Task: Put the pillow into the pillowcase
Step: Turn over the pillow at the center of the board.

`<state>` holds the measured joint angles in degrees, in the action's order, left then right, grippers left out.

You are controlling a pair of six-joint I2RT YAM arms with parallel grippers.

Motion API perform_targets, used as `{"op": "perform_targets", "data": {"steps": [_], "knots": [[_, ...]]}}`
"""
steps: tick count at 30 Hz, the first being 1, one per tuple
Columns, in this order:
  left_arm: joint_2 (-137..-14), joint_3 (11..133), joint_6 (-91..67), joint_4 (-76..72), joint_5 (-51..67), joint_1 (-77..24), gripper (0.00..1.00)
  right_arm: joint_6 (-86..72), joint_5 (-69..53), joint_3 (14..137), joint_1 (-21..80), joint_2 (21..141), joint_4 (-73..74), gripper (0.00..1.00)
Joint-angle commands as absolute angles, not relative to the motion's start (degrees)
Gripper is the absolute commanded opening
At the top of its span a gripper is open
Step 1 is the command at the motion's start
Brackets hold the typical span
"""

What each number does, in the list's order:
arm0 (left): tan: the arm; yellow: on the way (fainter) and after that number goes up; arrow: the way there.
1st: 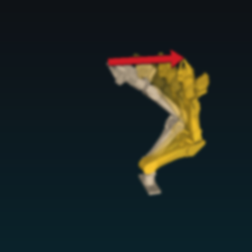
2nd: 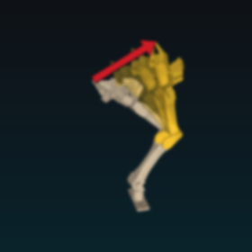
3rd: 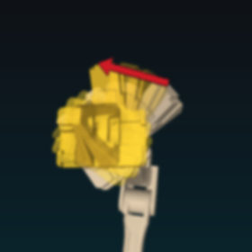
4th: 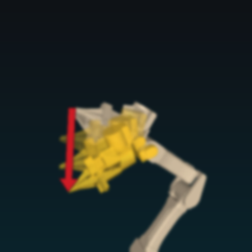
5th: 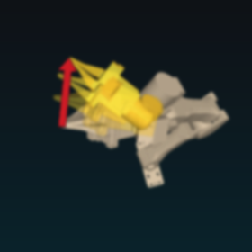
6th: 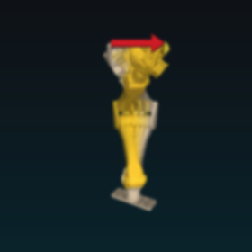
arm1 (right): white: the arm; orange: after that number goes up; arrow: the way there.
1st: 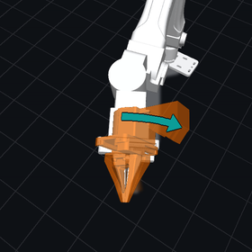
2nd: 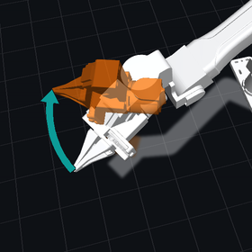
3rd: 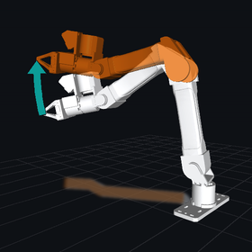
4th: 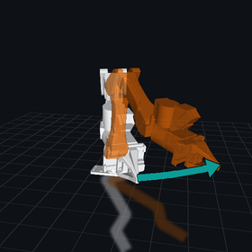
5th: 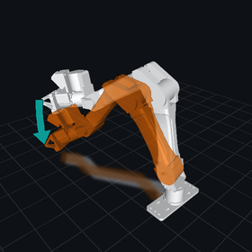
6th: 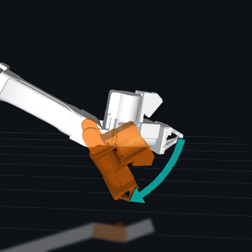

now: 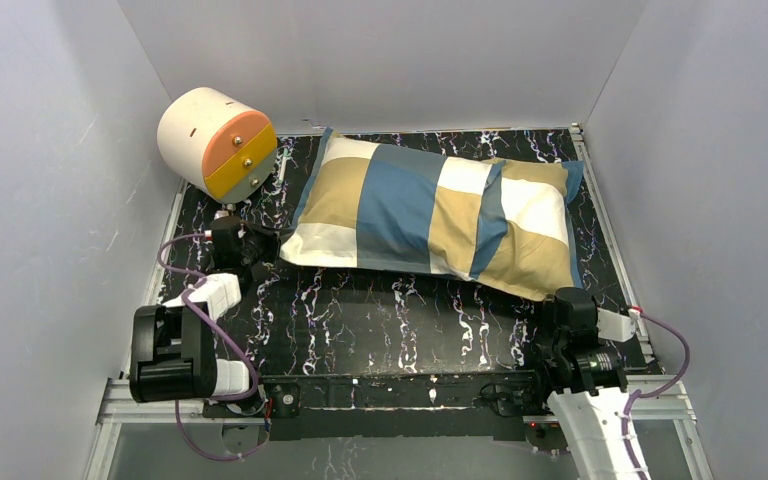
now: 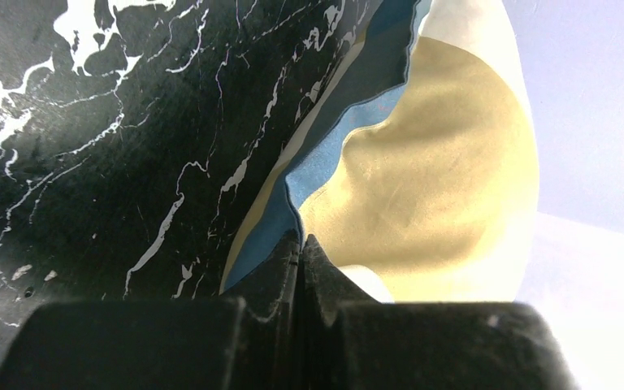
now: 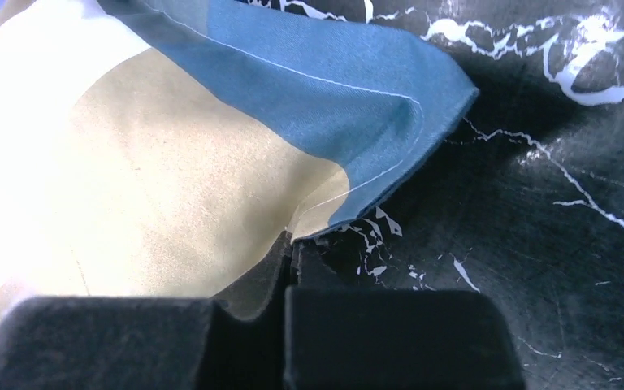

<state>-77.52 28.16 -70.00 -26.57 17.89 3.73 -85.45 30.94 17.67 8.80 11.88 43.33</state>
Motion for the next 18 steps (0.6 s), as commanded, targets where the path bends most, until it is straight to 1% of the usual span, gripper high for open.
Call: {"op": "perform_targets", "data": {"steps": [1, 3, 6, 9, 10, 12, 13, 15, 18], "knots": [[-72.1, 32.5, -64.2, -18.7, 13.5, 3.6, 0.00, -77.4, 35.8, 23.6, 8.9, 14.1, 38.5, 0.01], [-70.1, 37.2, -62.1, -14.3, 11.9, 3.7, 0.00, -72.1, 38.3, 29.2, 8.8, 16.0, 38.5, 0.01], [-71.4, 48.0, -61.3, -10.4, 13.5, 4.9, 0.00, -63.9, 44.8, 41.2, 8.9, 22.0, 40.6, 0.01], [-74.1, 56.9, -64.0, -8.8, 14.4, 6.8, 0.00, -63.7, 52.4, 52.3, 9.0, 26.9, 44.4, 0.01], [-75.1, 59.6, -64.8, -9.9, 15.8, 7.6, 0.00, -60.9, 53.5, 54.8, 9.1, 27.1, 42.3, 0.01], [-77.0, 66.3, -65.4, -9.8, 18.9, 9.3, 0.00, -50.7, 53.2, 59.7, 9.4, 27.3, 33.4, 0.01], [-77.9, 70.5, -65.5, -8.3, 20.3, 9.8, 0.00, -48.6, 53.4, 62.7, 9.5, 28.4, 31.9, 0.01], [-78.5, 77.5, -65.8, -5.6, 21.3, 10.1, 0.00, -45.4, 54.0, 69.9, 9.7, 32.0, 32.1, 0.01], [-76.9, 83.8, -68.4, -5.1, 21.5, 10.1, 0.00, -40.7, 51.8, 79.0, 9.8, 35.3, 31.3, 0.01]]}}
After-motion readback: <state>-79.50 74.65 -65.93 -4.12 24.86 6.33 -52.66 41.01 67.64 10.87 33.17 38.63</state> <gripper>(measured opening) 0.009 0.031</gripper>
